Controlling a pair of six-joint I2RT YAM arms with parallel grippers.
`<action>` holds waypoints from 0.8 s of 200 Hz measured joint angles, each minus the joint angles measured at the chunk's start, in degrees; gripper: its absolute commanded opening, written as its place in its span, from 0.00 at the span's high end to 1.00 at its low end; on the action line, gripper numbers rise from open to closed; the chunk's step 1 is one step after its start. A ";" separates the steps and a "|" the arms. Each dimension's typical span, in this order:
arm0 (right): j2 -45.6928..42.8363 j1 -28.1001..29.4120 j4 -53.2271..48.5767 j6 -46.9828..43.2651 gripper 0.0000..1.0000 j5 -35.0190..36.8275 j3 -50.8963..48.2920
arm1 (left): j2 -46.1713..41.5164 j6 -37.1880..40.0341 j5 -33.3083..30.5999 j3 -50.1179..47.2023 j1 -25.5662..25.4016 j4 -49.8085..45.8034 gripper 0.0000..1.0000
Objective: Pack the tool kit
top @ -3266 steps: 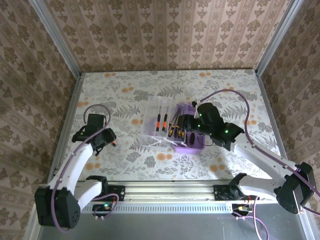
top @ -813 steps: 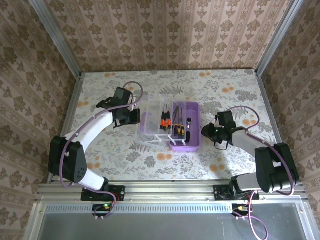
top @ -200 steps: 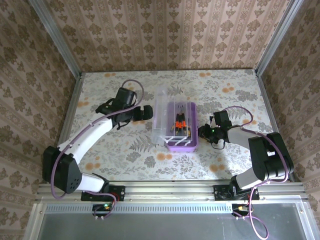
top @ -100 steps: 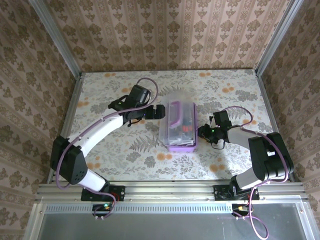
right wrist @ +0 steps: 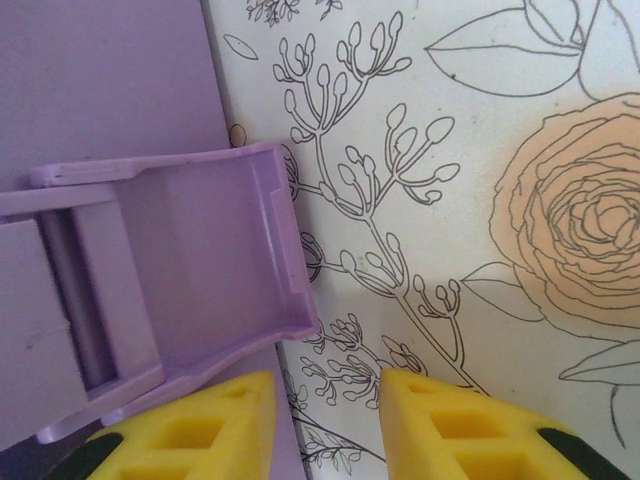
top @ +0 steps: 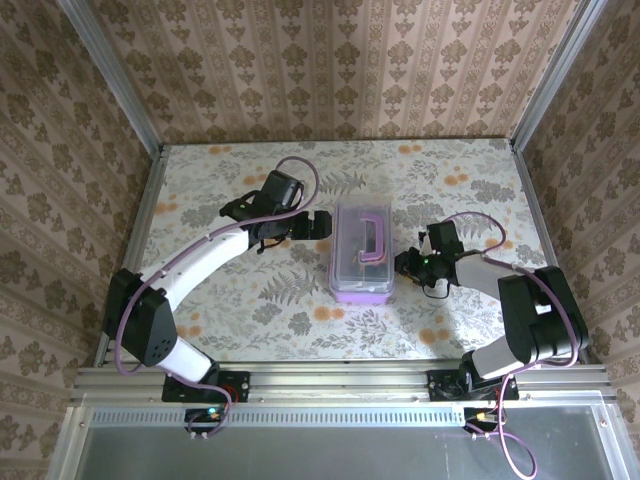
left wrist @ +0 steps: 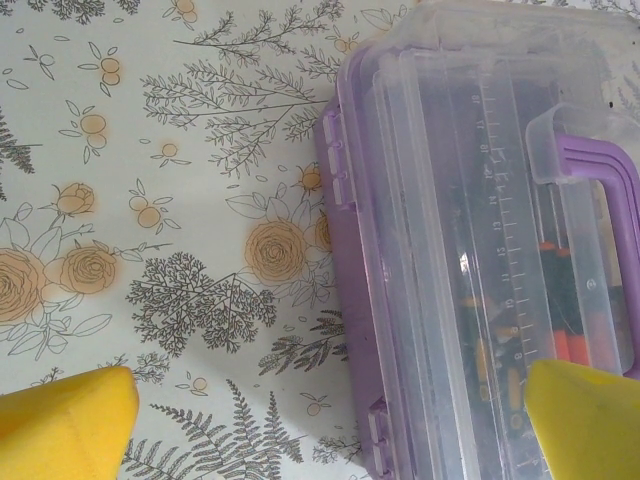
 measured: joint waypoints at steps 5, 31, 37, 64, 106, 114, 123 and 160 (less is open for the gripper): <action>-0.20 0.00 -0.17 0.00 0.64 0.02 0.00 | 0.00 0.00 0.02 0.00 0.00 0.00 0.00; -2.03 0.02 -1.66 -0.31 0.64 0.11 0.02 | 0.00 0.11 0.70 0.00 0.00 0.00 0.00; -2.47 0.02 -2.08 -0.46 0.64 0.24 0.02 | 0.00 0.24 0.92 0.00 0.00 -0.04 0.00; -4.90 0.02 -5.16 -1.33 0.62 0.94 0.76 | 0.02 1.60 1.31 1.81 -0.35 -3.32 0.00; -10.64 0.09 -10.03 -3.15 0.53 2.19 4.76 | 1.29 4.79 0.85 15.47 -0.63 -11.32 0.00; -11.69 0.09 -10.86 -3.39 0.53 2.45 5.68 | 1.57 5.05 1.70 17.49 -0.22 -11.76 0.00; -12.76 0.09 -11.76 -3.56 0.53 2.67 6.60 | 1.77 5.05 3.28 18.43 0.48 -11.82 0.00; -15.10 0.20 -14.71 -4.28 0.48 2.62 9.92 | 7.02 4.72 9.18 20.15 6.40 -13.16 0.00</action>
